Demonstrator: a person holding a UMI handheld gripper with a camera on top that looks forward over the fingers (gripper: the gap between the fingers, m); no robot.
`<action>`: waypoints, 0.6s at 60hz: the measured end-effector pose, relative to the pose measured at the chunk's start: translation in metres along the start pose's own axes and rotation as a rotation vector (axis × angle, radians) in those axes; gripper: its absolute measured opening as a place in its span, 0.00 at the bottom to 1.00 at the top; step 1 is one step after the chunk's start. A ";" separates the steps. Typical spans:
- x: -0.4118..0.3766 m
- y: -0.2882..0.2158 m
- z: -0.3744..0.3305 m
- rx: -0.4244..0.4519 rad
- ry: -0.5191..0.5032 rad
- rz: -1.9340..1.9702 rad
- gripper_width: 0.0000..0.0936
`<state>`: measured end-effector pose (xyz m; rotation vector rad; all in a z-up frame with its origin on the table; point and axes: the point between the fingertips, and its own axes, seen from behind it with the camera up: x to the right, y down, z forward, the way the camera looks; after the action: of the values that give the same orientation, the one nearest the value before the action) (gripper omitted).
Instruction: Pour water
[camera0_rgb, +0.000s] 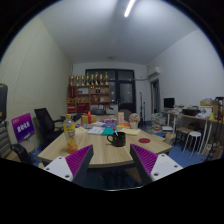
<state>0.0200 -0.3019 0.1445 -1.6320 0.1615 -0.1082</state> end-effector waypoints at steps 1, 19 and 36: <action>-0.001 -0.001 0.001 0.004 0.001 0.005 0.90; -0.061 0.008 0.021 0.041 -0.137 0.077 0.90; -0.190 0.047 0.152 -0.006 -0.196 -0.019 0.89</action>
<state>-0.1437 -0.1229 0.0931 -1.6398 -0.0039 0.0373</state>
